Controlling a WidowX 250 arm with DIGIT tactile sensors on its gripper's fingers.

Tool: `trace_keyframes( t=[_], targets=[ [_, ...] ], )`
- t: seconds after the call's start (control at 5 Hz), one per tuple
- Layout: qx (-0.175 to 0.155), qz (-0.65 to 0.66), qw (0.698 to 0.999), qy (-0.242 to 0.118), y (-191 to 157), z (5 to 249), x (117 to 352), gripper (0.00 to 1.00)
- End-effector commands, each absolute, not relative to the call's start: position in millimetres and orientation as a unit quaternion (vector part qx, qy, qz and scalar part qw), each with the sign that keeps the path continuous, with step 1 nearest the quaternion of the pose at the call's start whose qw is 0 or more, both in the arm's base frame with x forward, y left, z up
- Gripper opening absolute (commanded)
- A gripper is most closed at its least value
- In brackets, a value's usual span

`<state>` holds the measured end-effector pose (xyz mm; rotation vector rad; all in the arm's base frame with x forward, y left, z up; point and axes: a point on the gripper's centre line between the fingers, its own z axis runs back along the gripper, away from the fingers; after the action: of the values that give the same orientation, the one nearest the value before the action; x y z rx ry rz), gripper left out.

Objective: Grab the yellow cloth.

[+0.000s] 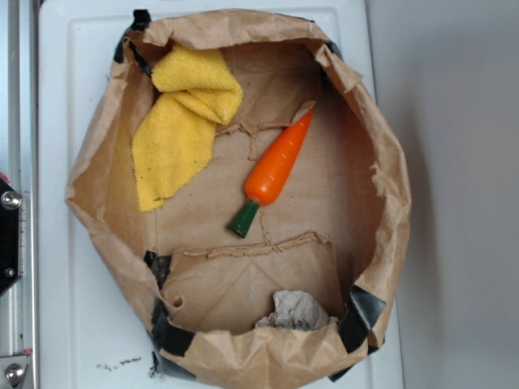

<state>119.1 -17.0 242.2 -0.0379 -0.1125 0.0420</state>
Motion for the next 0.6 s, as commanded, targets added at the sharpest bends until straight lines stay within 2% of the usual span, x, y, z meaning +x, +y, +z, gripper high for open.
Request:
trace_keyframes(
  t=[0.0,0.2,0.4],
  targets=[
    [-0.019,0.021,0.998,-0.056,-17,242,119,1.00],
    [-0.041,0.036,0.994,-0.100,-25,240,169,1.00],
    [-0.032,0.054,0.992,-0.109,-21,233,206,1.00]
  ],
)
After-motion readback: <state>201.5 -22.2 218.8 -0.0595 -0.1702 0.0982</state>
